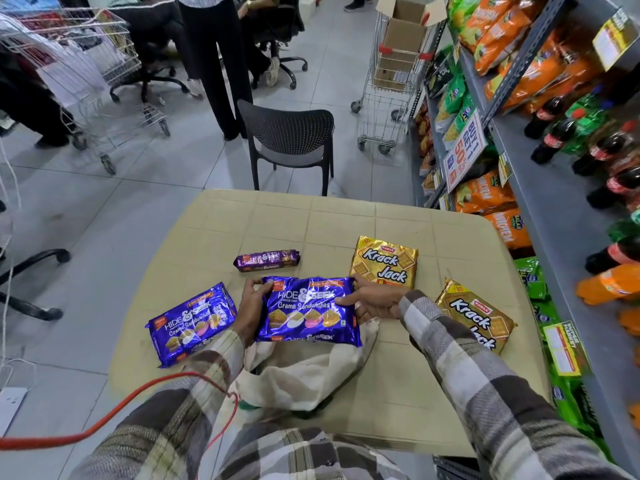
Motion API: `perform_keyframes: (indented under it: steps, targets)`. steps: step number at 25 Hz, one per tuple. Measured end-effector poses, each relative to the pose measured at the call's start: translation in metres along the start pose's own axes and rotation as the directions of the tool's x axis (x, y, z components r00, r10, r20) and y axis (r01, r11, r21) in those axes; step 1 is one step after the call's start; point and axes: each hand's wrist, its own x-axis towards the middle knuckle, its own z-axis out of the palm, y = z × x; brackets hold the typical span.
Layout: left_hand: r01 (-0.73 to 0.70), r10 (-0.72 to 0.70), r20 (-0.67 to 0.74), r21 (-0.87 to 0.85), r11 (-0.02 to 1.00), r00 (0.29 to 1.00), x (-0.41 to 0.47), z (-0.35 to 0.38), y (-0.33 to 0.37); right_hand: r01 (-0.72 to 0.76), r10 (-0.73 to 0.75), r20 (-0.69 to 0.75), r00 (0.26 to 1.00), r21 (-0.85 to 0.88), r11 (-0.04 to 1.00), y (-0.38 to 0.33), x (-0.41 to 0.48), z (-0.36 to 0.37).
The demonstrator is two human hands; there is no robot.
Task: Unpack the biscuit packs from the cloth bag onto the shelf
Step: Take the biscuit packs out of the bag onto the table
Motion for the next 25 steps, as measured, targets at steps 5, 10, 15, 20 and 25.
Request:
perform_keyframes:
  steps: [5,10,15,20,25]
  targets:
    - [-0.067,0.067,0.031,-0.006,0.998,0.997,0.061,0.022,0.048,0.109,-0.085,-0.208,0.974,0.107,0.988,-0.049,0.028,-0.025]
    - [-0.026,0.024,0.214,0.007,1.000,0.976,0.135,0.054,0.089,0.159,-0.082,-0.445,0.892,0.139,0.978,-0.085,0.100,-0.059]
    - [-0.032,-0.036,0.342,0.193,0.981,0.939,0.219,0.086,0.095,0.189,-0.091,-0.542,0.835,0.128,0.974,-0.087,0.189,-0.101]
    - [0.053,-0.179,0.366,0.329,0.943,0.913,0.272,0.076,0.056,0.047,-0.007,-0.553,0.833,0.058,0.997,-0.068,0.241,-0.115]
    - [0.072,-0.201,0.333,0.361,0.930,0.921,0.287,0.077,0.039,-0.120,-0.065,-0.645,0.762,-0.239,0.964,-0.072,0.256,-0.110]
